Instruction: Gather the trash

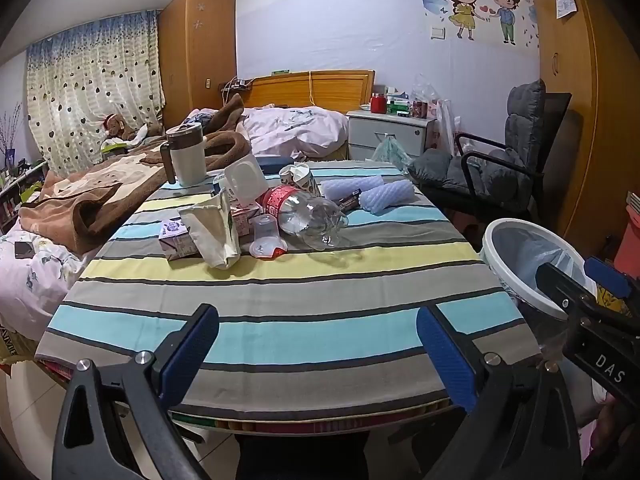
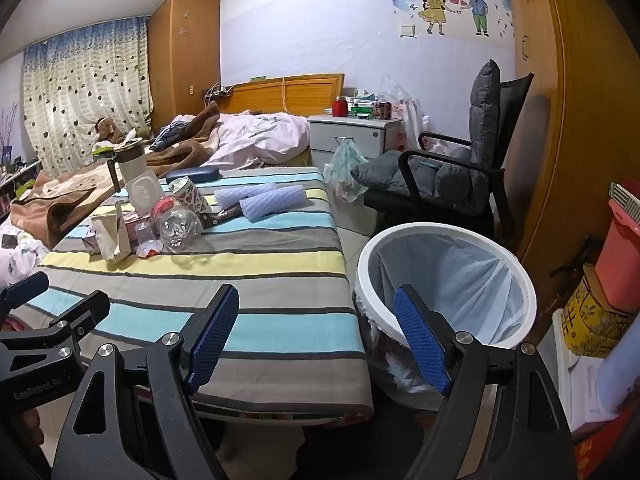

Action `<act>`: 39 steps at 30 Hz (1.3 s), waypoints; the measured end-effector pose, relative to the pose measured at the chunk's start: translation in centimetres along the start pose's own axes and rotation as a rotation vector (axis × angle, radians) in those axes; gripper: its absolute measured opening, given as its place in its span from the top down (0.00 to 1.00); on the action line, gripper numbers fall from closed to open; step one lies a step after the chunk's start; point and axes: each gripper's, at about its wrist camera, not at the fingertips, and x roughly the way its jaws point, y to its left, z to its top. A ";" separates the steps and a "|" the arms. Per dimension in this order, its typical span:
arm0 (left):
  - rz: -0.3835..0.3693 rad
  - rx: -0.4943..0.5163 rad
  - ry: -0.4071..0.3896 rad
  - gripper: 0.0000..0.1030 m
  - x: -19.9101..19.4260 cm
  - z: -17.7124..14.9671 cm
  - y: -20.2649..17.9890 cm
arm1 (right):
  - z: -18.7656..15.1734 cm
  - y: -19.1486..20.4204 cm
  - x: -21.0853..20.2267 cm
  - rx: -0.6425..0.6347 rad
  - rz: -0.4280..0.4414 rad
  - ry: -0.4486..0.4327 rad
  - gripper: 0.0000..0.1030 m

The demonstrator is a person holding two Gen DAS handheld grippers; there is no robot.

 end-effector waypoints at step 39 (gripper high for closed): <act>0.009 -0.002 0.000 0.02 -0.3 0.0 0.3 | -0.1 0.3 0.2 -0.012 0.001 0.005 0.21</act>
